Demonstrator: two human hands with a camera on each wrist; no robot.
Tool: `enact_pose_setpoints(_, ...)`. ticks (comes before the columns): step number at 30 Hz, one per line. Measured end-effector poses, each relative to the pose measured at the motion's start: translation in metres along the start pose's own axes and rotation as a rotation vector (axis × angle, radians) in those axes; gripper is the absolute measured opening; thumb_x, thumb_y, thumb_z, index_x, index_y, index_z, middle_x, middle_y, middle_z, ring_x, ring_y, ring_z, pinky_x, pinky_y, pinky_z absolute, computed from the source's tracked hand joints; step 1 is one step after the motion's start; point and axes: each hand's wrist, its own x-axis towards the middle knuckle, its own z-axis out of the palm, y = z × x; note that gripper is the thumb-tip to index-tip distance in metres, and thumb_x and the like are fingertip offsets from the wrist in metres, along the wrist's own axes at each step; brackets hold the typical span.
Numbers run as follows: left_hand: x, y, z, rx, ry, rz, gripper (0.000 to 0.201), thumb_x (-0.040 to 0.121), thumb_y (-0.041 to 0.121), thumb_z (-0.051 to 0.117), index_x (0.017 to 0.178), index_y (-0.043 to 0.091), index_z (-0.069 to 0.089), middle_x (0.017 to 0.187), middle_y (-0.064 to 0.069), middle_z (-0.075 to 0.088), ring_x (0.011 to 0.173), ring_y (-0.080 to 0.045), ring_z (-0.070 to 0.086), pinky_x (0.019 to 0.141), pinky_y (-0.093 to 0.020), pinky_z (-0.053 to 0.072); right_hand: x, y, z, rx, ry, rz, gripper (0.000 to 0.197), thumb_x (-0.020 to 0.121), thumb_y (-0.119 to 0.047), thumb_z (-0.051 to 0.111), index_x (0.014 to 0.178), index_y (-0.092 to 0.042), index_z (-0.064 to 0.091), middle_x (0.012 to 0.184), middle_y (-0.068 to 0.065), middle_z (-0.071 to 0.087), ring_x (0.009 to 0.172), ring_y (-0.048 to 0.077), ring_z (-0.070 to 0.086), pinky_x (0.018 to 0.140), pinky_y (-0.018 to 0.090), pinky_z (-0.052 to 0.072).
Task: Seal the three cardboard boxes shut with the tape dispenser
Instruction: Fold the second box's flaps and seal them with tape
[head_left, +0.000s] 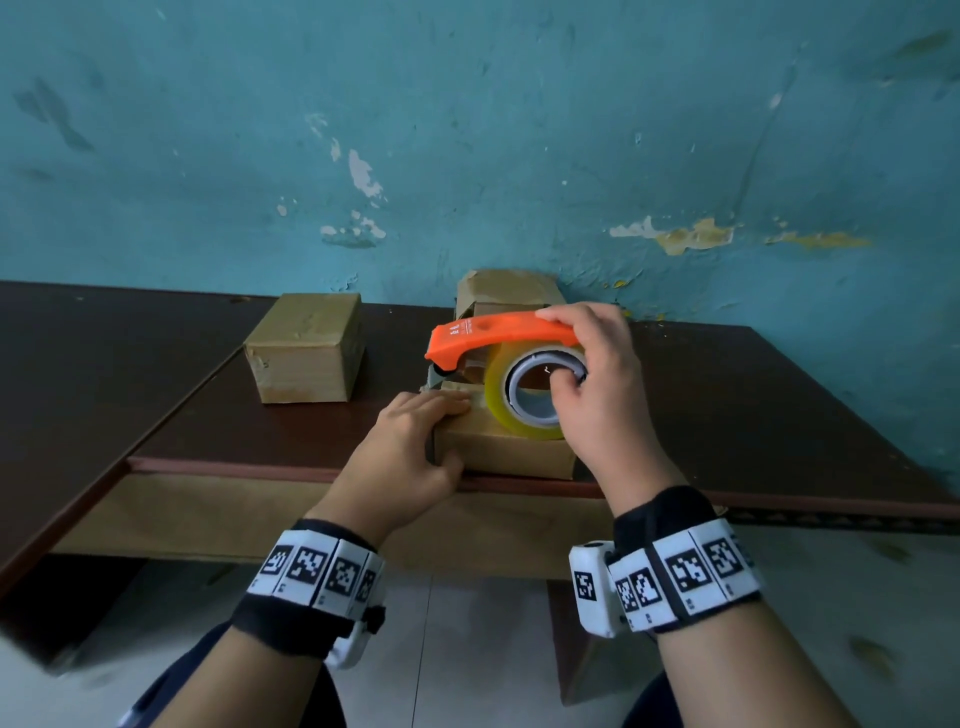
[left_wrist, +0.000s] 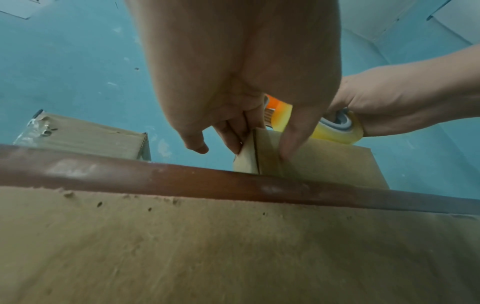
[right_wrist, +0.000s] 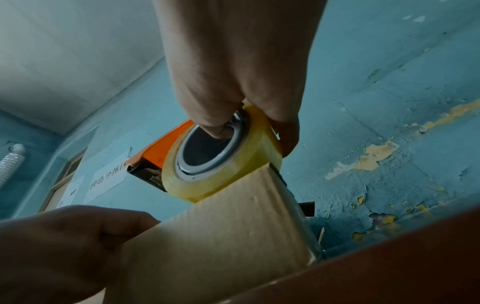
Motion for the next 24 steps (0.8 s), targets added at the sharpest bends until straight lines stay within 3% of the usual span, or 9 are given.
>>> enact_pose_setpoints(3, 0.007, 0.009, -0.006, -0.048, -0.004, -0.082, 0.052, 0.084, 0.029, 0.048, 0.129, 0.015, 0.071, 0.125, 0.005, 0.069, 0.115, -0.011, 0.053, 0.098, -0.026, 0.043, 0.001, -0.002, 0.001, -0.009, -0.011, -0.012, 0.06, 0.083, 0.016, 0.057, 0.129, -0.022, 0.063, 0.13, -0.004, 0.045, 0.116, 0.009, 0.055, 0.104, 0.021, 0.048)
enact_pose_setpoints(8, 0.021, 0.019, -0.003, -0.047, 0.089, -0.19, 0.034, 0.098, 0.028, 0.049, 0.077, 0.009, 0.068, 0.075, -0.001, 0.063, 0.079, -0.017, 0.057, 0.072, -0.042, 0.047, 0.01, -0.004, -0.002, -0.004, -0.047, -0.017, 0.059, 0.083, 0.017, 0.056, 0.125, -0.023, 0.066, 0.125, -0.005, 0.048, 0.113, 0.006, 0.055, 0.104, 0.022, 0.048)
enact_pose_setpoints(10, 0.018, 0.019, 0.001, -0.024, 0.113, -0.161, 0.024, 0.099, 0.017, 0.056, 0.081, 0.016, 0.071, 0.082, 0.001, 0.066, 0.085, -0.016, 0.057, 0.075, -0.037, 0.045, 0.015, -0.004, -0.007, -0.021, -0.072, -0.021, 0.058, 0.083, 0.018, 0.055, 0.122, -0.023, 0.067, 0.122, -0.006, 0.05, 0.11, 0.007, 0.056, 0.101, 0.023, 0.05)
enact_pose_setpoints(12, 0.012, 0.017, 0.004, -0.024, 0.133, -0.134, 0.026, 0.098, 0.011, 0.056, 0.11, 0.019, 0.078, 0.102, 0.001, 0.071, 0.101, -0.014, 0.059, 0.086, -0.025, 0.045, 0.018, -0.006, -0.008, -0.057, -0.086, -0.034, 0.058, 0.083, 0.018, 0.054, 0.121, -0.024, 0.068, 0.12, -0.006, 0.05, 0.109, 0.009, 0.056, 0.1, 0.024, 0.051)
enact_pose_setpoints(14, 0.006, 0.012, 0.006, -0.126, 0.14, -0.193, 0.036, 0.097, 0.018, 0.051, 0.123, 0.02, 0.075, 0.112, 0.002, 0.068, 0.109, -0.009, 0.058, 0.09, -0.012, 0.04, 0.016, -0.007, -0.006, -0.081, -0.087, -0.048, 0.059, 0.082, 0.018, 0.053, 0.121, -0.024, 0.068, 0.12, -0.007, 0.05, 0.108, 0.012, 0.057, 0.097, 0.028, 0.053)
enact_pose_setpoints(17, 0.005, 0.007, 0.01, -0.444, 0.122, -0.344, 0.048, 0.094, 0.036, 0.038, 0.125, 0.029, 0.074, 0.123, 0.005, 0.07, 0.121, -0.009, 0.06, 0.107, -0.029, 0.045, 0.015, -0.007, -0.001, -0.11, -0.084, -0.046, 0.06, 0.082, 0.017, 0.054, 0.121, -0.027, 0.067, 0.12, -0.008, 0.049, 0.106, 0.018, 0.059, 0.092, 0.037, 0.056)
enact_pose_setpoints(18, 0.007, 0.005, 0.011, -0.595, 0.13, -0.393, 0.044, 0.099, 0.031, 0.037, 0.121, 0.028, 0.075, 0.122, 0.005, 0.073, 0.12, -0.011, 0.063, 0.105, -0.033, 0.049, 0.015, -0.006, 0.0, -0.121, -0.083, -0.048, 0.06, 0.082, 0.016, 0.054, 0.121, -0.028, 0.066, 0.12, -0.007, 0.049, 0.105, 0.019, 0.059, 0.091, 0.039, 0.056)
enact_pose_setpoints(21, 0.013, 0.009, 0.01, -0.939, 0.167, -0.6, 0.045, 0.107, 0.012, 0.041, 0.09, 0.025, 0.081, 0.098, 0.012, 0.079, 0.096, -0.004, 0.068, 0.077, -0.019, 0.049, 0.017, -0.007, 0.005, -0.165, -0.085, -0.047, 0.059, 0.081, 0.014, 0.053, 0.121, -0.028, 0.066, 0.12, -0.006, 0.05, 0.103, 0.023, 0.058, 0.088, 0.044, 0.056)
enact_pose_setpoints(24, 0.012, 0.012, 0.007, -0.927, 0.187, -0.597, 0.038, 0.11, 0.016, 0.043, 0.095, 0.02, 0.078, 0.096, 0.017, 0.079, 0.097, 0.001, 0.069, 0.076, -0.013, 0.048, 0.019, -0.01, 0.008, -0.203, -0.102, -0.071, 0.059, 0.081, 0.014, 0.051, 0.12, -0.028, 0.067, 0.12, -0.005, 0.051, 0.101, 0.025, 0.058, 0.083, 0.045, 0.056)
